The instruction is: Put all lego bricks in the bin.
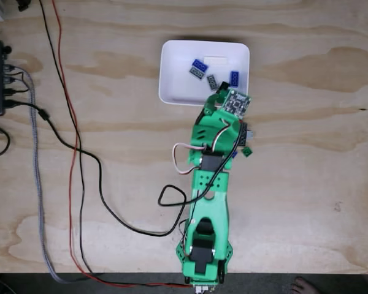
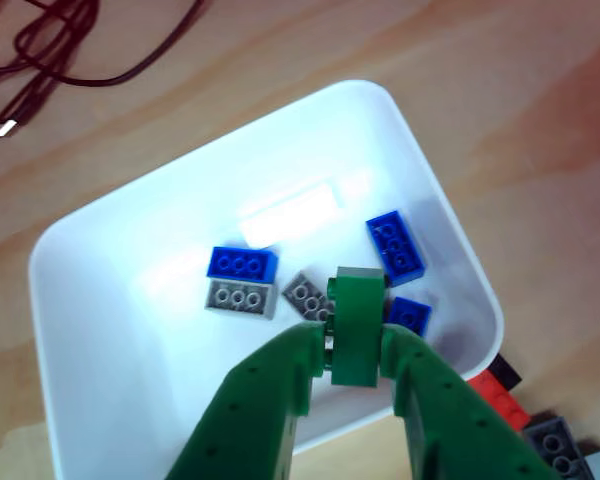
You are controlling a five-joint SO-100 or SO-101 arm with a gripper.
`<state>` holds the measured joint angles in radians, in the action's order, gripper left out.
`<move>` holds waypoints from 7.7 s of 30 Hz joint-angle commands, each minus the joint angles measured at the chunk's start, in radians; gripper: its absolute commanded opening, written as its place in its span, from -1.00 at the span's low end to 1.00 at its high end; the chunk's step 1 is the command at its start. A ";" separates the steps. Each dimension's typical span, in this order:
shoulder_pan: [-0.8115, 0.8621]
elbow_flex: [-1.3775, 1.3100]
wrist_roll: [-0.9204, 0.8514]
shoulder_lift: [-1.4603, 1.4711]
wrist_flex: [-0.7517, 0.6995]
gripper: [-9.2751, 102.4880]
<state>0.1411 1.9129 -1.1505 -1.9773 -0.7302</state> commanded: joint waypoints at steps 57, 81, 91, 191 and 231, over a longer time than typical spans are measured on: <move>0.130 0.581 -0.120 0.009 0.121 -0.58; 0.026 0.463 0.094 -0.117 -0.021 -0.83; -0.069 -0.144 0.285 -0.074 -0.112 -0.84; -0.064 -0.110 0.164 0.006 -0.029 -0.34; 0.336 1.100 -0.591 -0.305 0.713 -0.51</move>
<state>0.4832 3.0235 -1.7472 -2.3270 -0.1089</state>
